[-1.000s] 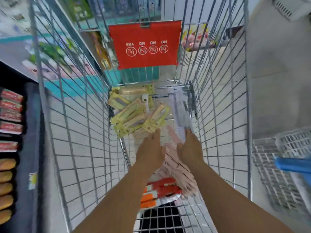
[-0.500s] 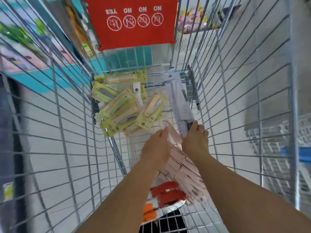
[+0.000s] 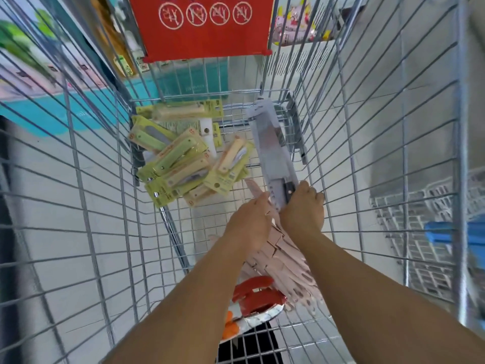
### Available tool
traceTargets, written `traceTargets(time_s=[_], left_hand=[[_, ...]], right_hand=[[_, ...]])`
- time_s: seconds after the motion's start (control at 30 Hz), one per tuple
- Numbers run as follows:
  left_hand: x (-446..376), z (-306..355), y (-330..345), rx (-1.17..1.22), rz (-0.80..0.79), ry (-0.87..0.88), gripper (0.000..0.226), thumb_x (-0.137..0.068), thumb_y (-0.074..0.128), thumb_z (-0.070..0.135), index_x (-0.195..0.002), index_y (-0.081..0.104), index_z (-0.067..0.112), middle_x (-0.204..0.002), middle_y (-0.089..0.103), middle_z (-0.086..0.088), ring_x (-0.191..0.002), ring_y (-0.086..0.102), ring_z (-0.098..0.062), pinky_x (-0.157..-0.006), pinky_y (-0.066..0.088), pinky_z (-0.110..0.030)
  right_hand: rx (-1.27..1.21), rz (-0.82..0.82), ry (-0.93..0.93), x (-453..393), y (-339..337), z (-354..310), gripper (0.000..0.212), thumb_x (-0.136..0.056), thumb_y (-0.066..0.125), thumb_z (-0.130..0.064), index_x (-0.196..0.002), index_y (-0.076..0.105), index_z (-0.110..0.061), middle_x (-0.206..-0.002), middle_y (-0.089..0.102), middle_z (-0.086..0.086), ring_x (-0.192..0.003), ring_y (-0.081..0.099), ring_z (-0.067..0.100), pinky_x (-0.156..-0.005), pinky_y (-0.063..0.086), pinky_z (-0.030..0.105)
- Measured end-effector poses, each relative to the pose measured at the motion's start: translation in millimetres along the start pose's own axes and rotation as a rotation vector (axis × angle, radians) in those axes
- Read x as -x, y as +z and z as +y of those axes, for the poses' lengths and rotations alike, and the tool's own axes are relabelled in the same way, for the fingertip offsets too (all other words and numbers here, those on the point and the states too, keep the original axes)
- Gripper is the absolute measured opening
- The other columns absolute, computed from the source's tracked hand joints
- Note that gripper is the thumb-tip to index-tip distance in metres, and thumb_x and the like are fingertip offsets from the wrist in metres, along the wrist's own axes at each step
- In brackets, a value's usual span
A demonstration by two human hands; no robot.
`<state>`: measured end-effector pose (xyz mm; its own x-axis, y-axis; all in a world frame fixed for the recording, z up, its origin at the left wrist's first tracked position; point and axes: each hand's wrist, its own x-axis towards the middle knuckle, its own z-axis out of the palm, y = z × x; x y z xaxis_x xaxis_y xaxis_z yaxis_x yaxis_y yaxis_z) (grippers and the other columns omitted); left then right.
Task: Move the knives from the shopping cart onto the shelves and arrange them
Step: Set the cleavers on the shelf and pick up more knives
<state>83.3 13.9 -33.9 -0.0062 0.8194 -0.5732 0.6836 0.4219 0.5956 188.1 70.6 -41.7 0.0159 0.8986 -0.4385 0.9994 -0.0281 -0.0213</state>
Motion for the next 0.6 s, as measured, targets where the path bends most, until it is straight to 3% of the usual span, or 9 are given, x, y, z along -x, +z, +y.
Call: traceTargets(time_s=[0.17, 0.3, 0.37, 0.43, 0.5, 0.6], left_hand=[[-4.1, 8.3, -0.9, 0.11, -0.007, 0.009, 0.059, -0.097, 0.042, 0.015, -0.151, 0.02, 0.022, -0.117, 0.061, -0.012, -0.102, 0.058, -0.028, -0.088, 0.048, -0.043], [-1.8, 10.7, -3.9, 0.111, -0.073, -0.002, 0.048, -0.101, 0.036, 0.015, -0.148, 0.027, 0.015, -0.141, 0.047, -0.011, -0.125, 0.047, -0.029, -0.102, 0.04, -0.043], [-1.2, 10.8, -5.6, 0.146, -0.084, -0.012, 0.044, -0.101, 0.036, 0.017, -0.145, 0.031, 0.013, -0.142, 0.046, -0.011, -0.123, 0.048, -0.03, -0.1, 0.042, -0.041], [1.6, 11.8, -7.4, 0.193, -0.087, -0.037, 0.048, -0.102, 0.031, 0.027, -0.149, 0.022, 0.02, -0.141, 0.047, -0.007, -0.116, 0.054, -0.029, -0.091, 0.046, -0.035], [3.6, 13.1, -8.2, 0.252, -0.091, -0.063, 0.051, -0.103, 0.025, 0.035, -0.152, 0.014, 0.025, -0.144, 0.045, -0.007, -0.119, 0.053, -0.027, -0.093, 0.045, -0.033], [9.1, 20.2, -7.8, 0.432, -0.041, -0.089, 0.047, -0.103, 0.027, 0.032, -0.149, 0.021, 0.021, -0.143, 0.044, -0.014, -0.123, 0.05, -0.033, -0.092, 0.043, -0.034]], right_hand=[[-0.098, 0.112, 0.022, 6.2, -1.5, -3.4, 0.051, -0.091, 0.056, -0.03, -0.133, 0.036, -0.008, -0.131, 0.043, 0.01, -0.121, 0.036, 0.029, -0.099, 0.029, 0.033], [-0.189, 0.199, 0.01, 14.1, -10.6, -0.2, 0.053, -0.09, 0.058, -0.027, -0.135, 0.035, -0.01, -0.132, 0.042, 0.009, -0.12, 0.033, 0.028, -0.098, 0.03, 0.032], [-0.24, 0.216, 0.01, 18.3, -16.0, 0.0, 0.056, -0.089, 0.061, -0.028, -0.136, 0.036, -0.01, -0.133, 0.042, 0.008, -0.12, 0.033, 0.028, -0.099, 0.029, 0.034], [-0.289, 0.22, 0.017, 22.8, -20.3, -0.8, 0.058, -0.086, 0.063, -0.031, -0.135, 0.039, -0.011, -0.132, 0.045, 0.007, -0.119, 0.034, 0.028, -0.1, 0.031, 0.036], [-0.341, 0.234, 0.027, 28.7, -25.5, -1.5, 0.057, -0.083, 0.065, -0.032, -0.132, 0.042, -0.012, -0.129, 0.048, 0.005, -0.117, 0.035, 0.027, -0.099, 0.032, 0.035], [-0.531, 0.232, 0.024, 39.3, -30.5, -1.8, 0.054, -0.08, 0.069, -0.03, -0.126, 0.047, -0.012, -0.121, 0.05, 0.003, -0.107, 0.046, 0.023, -0.09, 0.041, 0.032]])
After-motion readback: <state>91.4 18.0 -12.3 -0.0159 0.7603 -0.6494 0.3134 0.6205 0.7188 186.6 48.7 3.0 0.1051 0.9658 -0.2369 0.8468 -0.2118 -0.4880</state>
